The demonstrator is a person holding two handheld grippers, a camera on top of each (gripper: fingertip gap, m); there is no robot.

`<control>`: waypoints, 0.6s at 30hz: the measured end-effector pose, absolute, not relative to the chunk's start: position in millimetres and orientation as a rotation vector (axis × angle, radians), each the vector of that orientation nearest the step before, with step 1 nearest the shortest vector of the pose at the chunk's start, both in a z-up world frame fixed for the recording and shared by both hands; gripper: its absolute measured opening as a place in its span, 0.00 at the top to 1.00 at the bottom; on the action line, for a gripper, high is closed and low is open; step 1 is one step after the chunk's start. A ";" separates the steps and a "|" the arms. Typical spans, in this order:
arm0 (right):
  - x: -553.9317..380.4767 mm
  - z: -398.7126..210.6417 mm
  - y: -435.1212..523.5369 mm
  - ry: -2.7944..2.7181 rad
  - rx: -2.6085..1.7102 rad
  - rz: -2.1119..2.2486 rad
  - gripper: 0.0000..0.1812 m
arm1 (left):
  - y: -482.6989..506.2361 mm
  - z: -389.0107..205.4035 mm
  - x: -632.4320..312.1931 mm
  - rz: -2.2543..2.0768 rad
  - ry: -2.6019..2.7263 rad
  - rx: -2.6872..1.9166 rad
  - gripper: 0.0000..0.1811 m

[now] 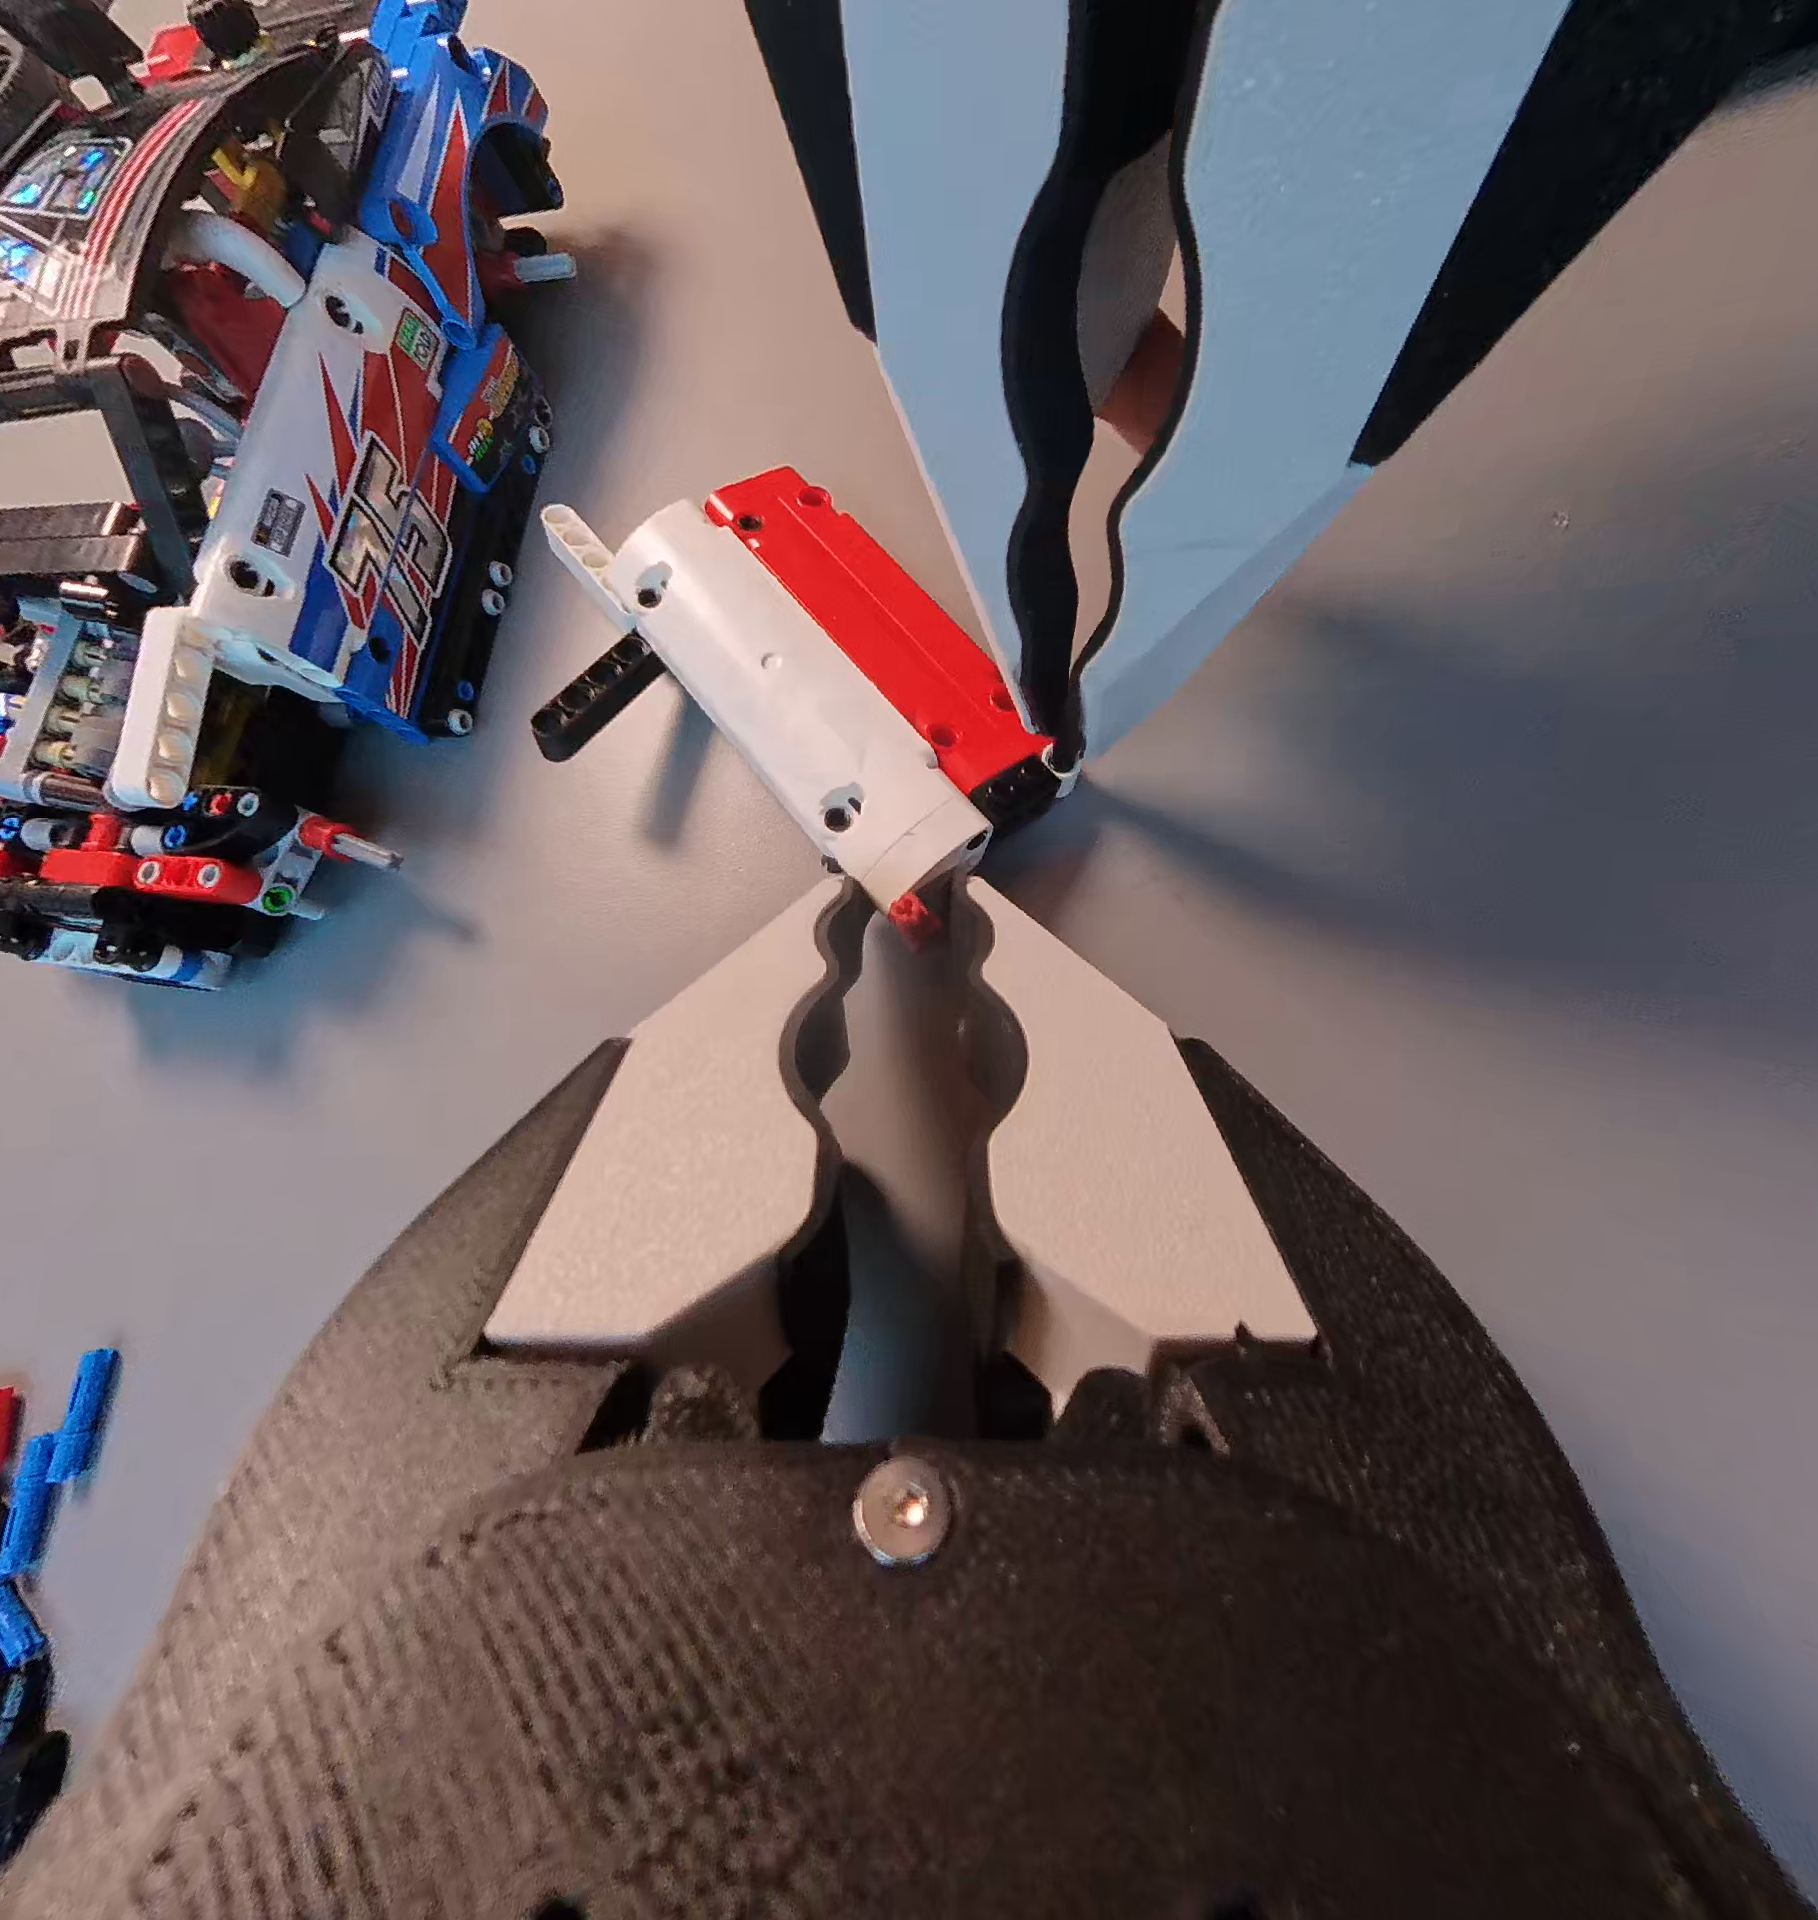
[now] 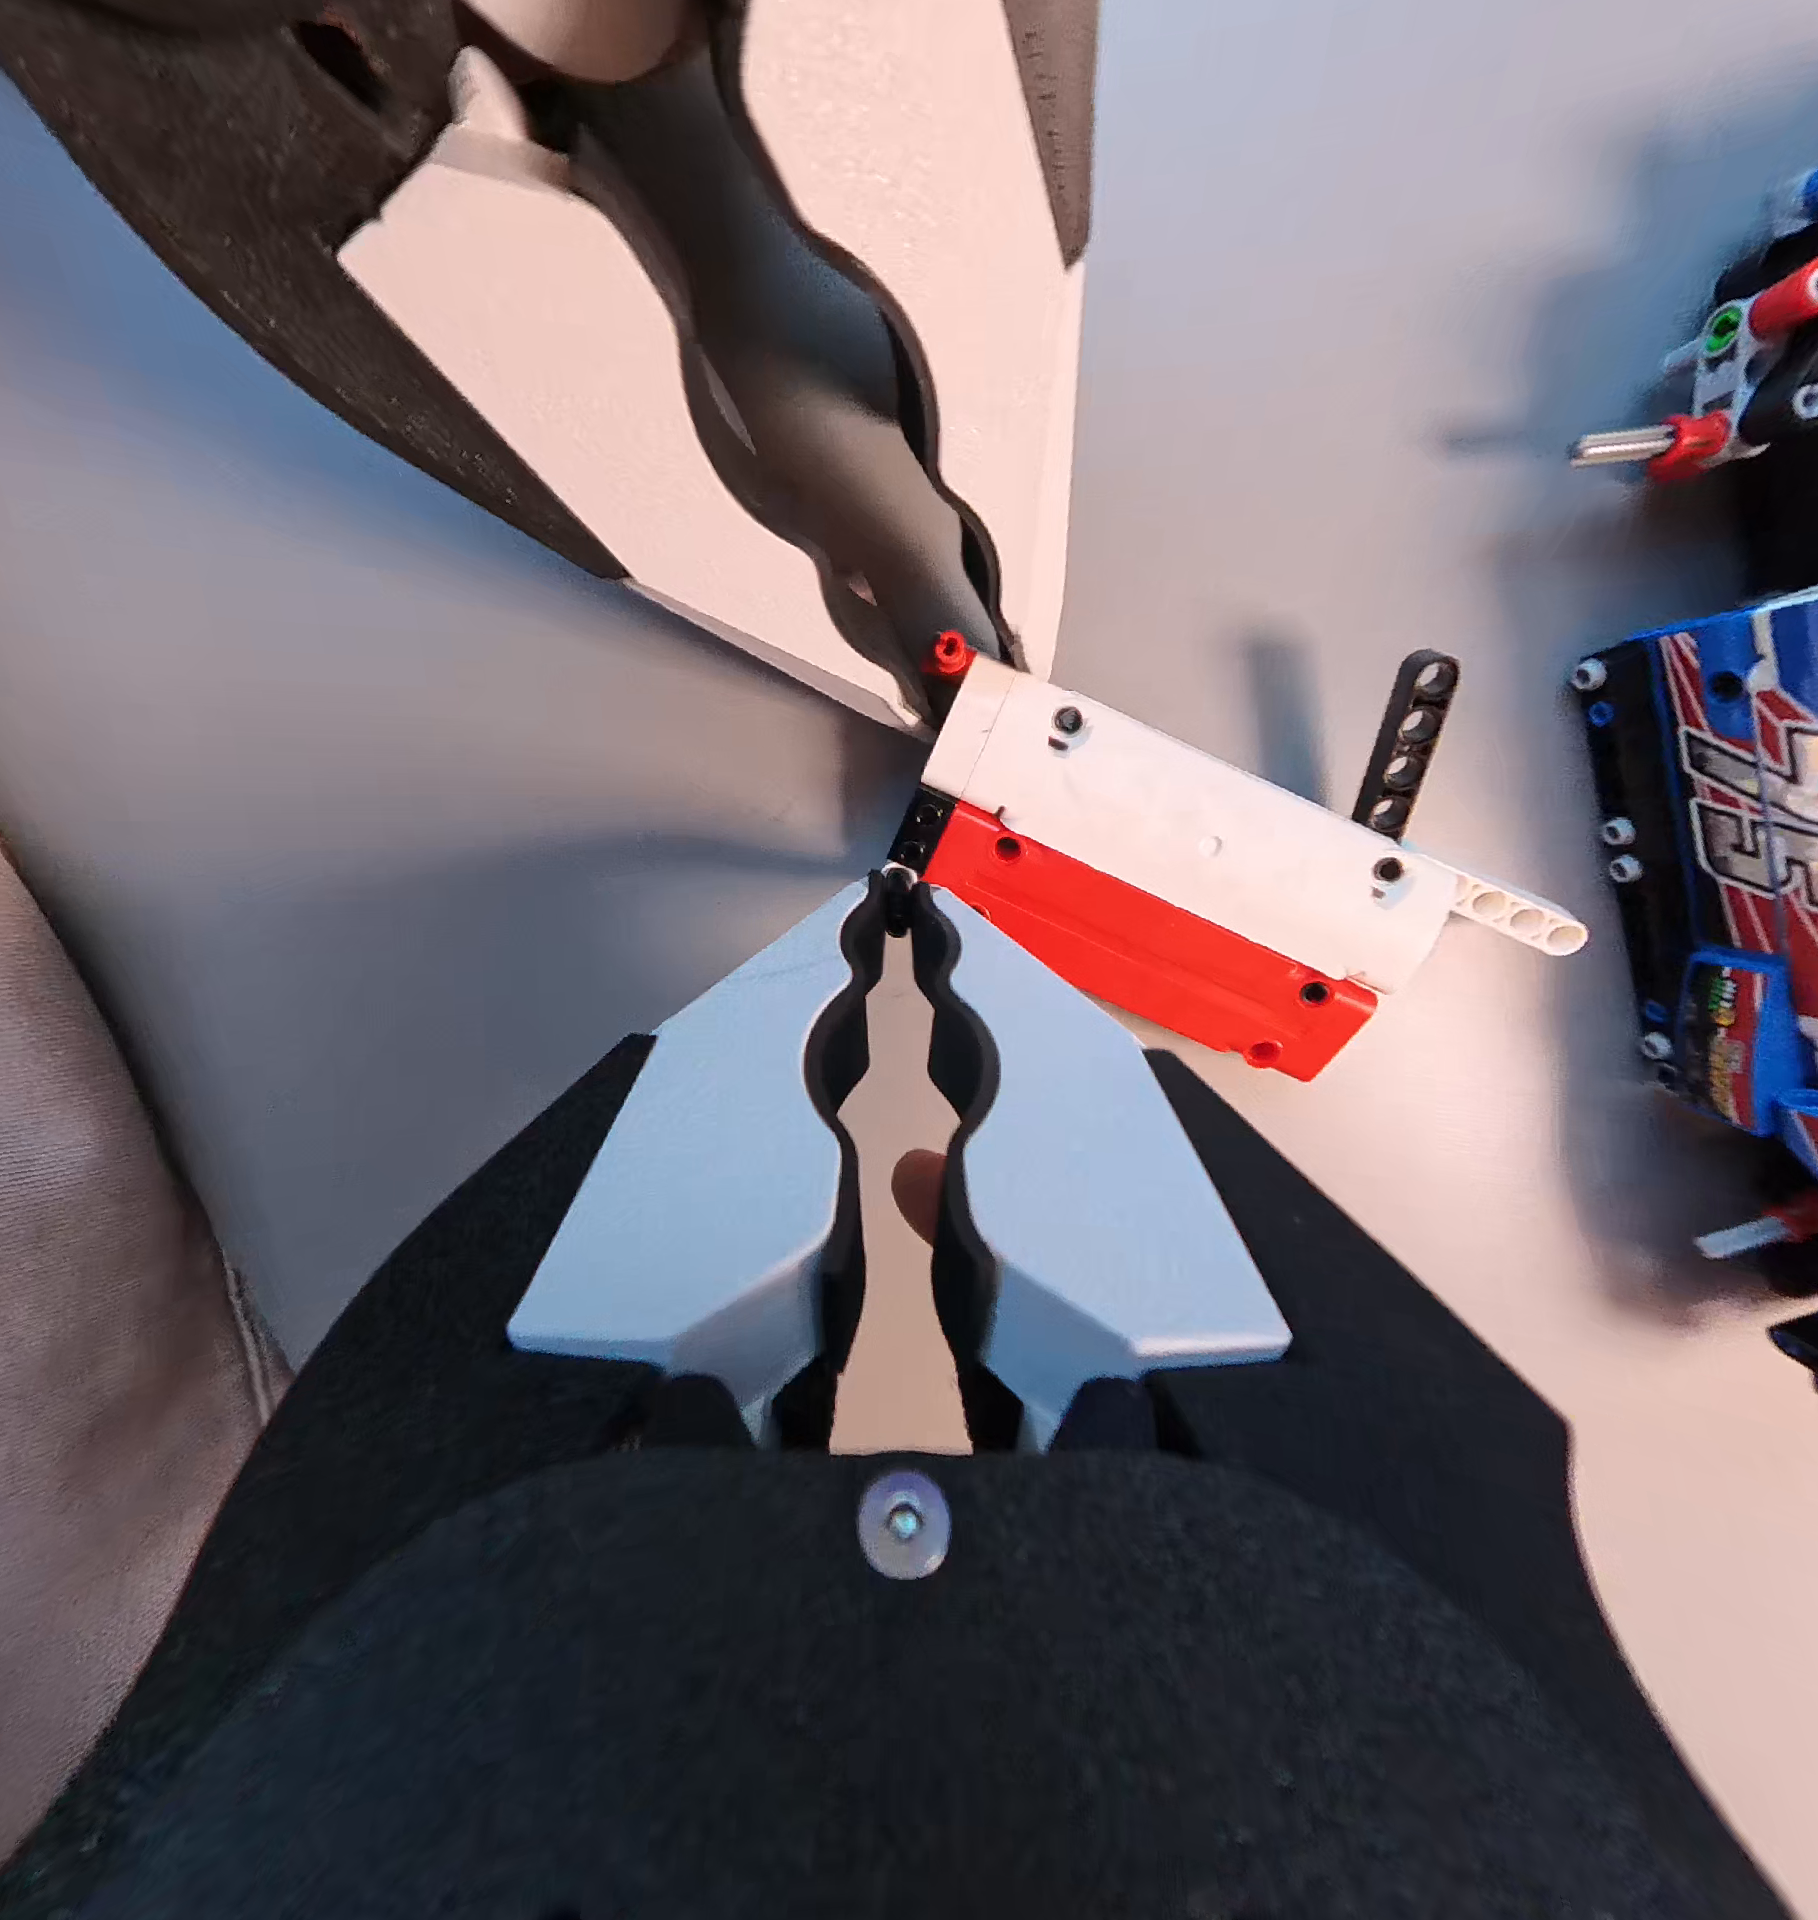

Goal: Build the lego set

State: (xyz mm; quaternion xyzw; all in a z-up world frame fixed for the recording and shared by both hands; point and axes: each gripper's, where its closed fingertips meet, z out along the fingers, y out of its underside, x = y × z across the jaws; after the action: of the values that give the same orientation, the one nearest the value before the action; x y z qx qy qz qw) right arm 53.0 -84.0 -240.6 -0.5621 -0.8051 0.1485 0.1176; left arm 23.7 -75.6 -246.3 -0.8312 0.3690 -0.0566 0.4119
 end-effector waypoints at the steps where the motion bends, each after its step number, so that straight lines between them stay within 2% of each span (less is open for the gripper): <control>1: 52.9 -240.6 -83.9 -2.350 -1.668 0.449 1.00 | -75.7 -246.2 23.7 -0.136 0.926 -2.092 0.92; 13: 45.6 -240.9 -84.0 -2.379 -1.718 0.320 1.00 | -77.1 -246.0 26.6 -0.096 0.877 -2.109 0.94; 18: 46.1 -239.6 -85.1 -2.279 -1.713 0.436 1.00 | -77.5 -246.1 27.1 -0.117 0.879 -2.108 0.94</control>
State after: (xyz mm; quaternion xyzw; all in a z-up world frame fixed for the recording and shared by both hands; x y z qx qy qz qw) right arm 46.1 -85.1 -239.6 -0.5891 -0.7836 0.1498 0.1283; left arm 27.1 -77.5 -246.1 -0.8388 0.3498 -0.0466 0.4146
